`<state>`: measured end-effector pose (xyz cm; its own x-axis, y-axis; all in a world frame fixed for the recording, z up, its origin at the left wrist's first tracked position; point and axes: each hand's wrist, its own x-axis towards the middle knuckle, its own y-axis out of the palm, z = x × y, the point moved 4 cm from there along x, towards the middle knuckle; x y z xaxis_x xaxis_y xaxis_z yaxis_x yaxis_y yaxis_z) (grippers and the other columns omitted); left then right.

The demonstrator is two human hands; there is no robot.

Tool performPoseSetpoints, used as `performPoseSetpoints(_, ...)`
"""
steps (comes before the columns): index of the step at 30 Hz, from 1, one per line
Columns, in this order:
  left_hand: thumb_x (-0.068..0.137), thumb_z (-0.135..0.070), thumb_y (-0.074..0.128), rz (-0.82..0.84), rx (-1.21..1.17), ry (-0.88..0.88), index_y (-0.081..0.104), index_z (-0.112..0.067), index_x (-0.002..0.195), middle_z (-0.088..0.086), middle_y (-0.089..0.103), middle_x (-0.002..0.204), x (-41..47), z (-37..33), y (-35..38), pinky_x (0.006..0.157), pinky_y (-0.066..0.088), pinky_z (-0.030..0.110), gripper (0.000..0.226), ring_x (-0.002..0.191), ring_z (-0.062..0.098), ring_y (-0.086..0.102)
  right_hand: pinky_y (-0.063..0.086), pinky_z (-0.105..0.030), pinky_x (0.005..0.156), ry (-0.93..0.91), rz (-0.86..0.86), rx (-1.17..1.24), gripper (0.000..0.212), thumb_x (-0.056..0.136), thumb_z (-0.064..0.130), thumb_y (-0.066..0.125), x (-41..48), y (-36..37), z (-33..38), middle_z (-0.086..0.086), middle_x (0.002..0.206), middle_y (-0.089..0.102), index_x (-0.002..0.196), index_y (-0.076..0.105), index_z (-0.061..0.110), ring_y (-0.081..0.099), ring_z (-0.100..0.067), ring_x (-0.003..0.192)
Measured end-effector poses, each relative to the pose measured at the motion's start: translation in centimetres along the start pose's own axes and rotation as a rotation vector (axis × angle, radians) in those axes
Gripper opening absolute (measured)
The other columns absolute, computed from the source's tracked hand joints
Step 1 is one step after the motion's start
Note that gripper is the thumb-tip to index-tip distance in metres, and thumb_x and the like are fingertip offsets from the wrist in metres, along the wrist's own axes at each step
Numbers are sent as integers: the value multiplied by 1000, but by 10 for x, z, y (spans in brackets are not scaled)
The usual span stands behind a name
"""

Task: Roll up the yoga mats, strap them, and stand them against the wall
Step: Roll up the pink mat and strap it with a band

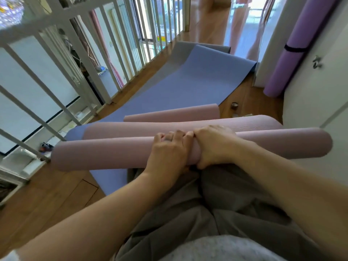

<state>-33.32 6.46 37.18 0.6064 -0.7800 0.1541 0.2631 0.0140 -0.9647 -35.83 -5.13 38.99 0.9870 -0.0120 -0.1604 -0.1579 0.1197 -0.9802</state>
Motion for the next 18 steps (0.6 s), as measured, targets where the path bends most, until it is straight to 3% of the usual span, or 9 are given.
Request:
performPoseSetpoints(3,76,-40,69,67,-33,23,34,-16,138,7,51,128,17,1,-8,92,41,39,75,109,28,57,48,-38,89,59,-365,-126,65,62,45,82,-16,16,2,-3,111,66,116,59,17,63,-26,99)
performPoseSetpoints(5,75,-39,70,112,-77,17,33,-17,136,5,50,130,24,2,-7,94,41,38,74,112,25,56,52,-39,84,41,-472,-136,64,57,42,86,-18,20,0,-8,104,70,110,63,13,67,-29,91)
performPoseSetpoints(10,69,-43,75,230,-194,-14,39,-20,132,0,53,127,33,9,-21,90,46,35,77,110,21,57,46,-30,88,-52,-249,-104,60,71,51,69,-8,-10,1,5,115,63,120,52,23,61,-16,101)
performPoseSetpoints(15,68,-43,77,344,-260,60,37,-23,133,-3,52,131,15,2,-41,95,44,37,79,117,20,53,40,-24,69,-150,-116,-67,54,67,57,68,-40,-34,11,13,100,62,110,51,28,57,-10,82)
performPoseSetpoints(18,71,-45,76,481,-288,100,35,-22,135,-1,49,131,-1,-10,-33,97,43,40,80,117,22,51,44,-25,69,-147,-6,-52,57,66,61,67,-50,-17,14,14,98,60,110,49,29,54,-8,78)
